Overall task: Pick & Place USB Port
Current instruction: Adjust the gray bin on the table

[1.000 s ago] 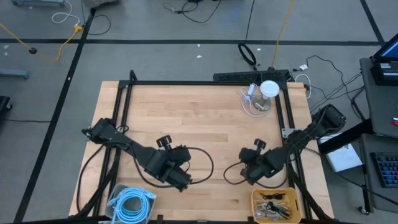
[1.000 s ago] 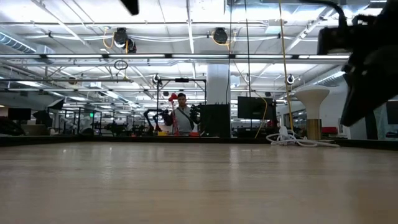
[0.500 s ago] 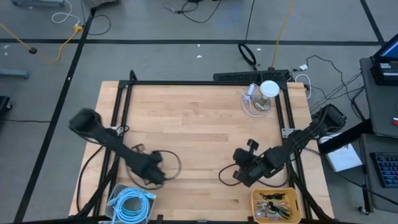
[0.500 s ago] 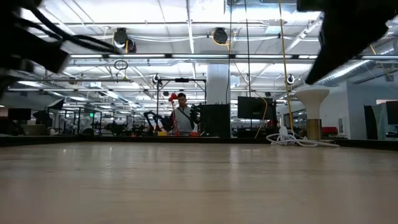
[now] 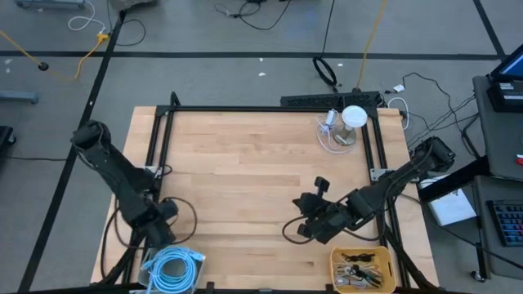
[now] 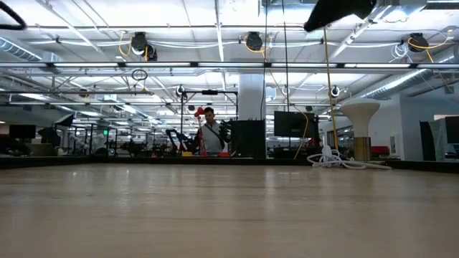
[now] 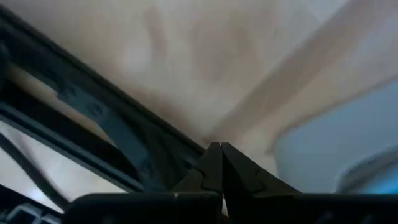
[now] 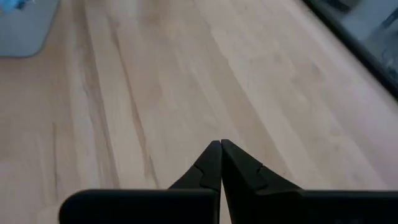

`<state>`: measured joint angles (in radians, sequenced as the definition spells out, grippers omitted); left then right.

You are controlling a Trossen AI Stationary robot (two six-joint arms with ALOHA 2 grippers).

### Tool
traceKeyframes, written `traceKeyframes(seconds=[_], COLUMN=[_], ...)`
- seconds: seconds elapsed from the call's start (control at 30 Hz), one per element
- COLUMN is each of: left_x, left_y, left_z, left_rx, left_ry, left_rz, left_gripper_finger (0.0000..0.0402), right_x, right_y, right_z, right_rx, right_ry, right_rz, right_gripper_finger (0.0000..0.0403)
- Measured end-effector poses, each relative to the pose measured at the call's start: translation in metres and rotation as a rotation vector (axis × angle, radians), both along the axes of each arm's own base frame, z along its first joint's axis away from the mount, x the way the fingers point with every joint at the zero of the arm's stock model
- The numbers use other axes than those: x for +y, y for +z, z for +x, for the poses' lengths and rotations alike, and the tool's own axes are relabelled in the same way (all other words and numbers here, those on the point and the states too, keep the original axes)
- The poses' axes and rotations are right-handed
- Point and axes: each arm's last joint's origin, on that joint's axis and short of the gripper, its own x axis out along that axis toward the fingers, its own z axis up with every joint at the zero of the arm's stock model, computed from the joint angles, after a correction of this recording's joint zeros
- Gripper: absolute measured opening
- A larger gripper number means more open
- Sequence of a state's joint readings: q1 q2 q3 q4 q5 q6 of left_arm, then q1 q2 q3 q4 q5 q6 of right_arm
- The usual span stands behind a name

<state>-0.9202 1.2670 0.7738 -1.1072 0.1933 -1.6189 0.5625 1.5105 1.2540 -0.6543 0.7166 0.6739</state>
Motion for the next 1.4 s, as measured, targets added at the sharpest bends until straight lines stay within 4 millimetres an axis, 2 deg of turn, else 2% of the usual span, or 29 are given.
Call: traceKeyframes(seconds=[0.2,0.6,1.4], left_x=[-0.022,-0.047,-0.041], left_y=[0.000,-0.001,-0.003], left_z=[-0.010,-0.026,-0.033], left_rx=[-0.068,-0.084,-0.069], left_ry=[-0.014,-0.028,0.034], left_rz=[-0.095,-0.198,-0.098], left_gripper_finger=[0.0000,0.0000,0.0000], right_x=[0.002,0.004,0.003], right_y=[0.016,0.021,0.021], right_z=[0.005,0.010,0.011], right_rx=[-0.037,-0.096,-0.097], right_ry=[0.036,0.056,0.055], right_rz=[-0.032,-0.018,-0.015], right_gripper_finger=[0.0000,0.0000,0.0000])
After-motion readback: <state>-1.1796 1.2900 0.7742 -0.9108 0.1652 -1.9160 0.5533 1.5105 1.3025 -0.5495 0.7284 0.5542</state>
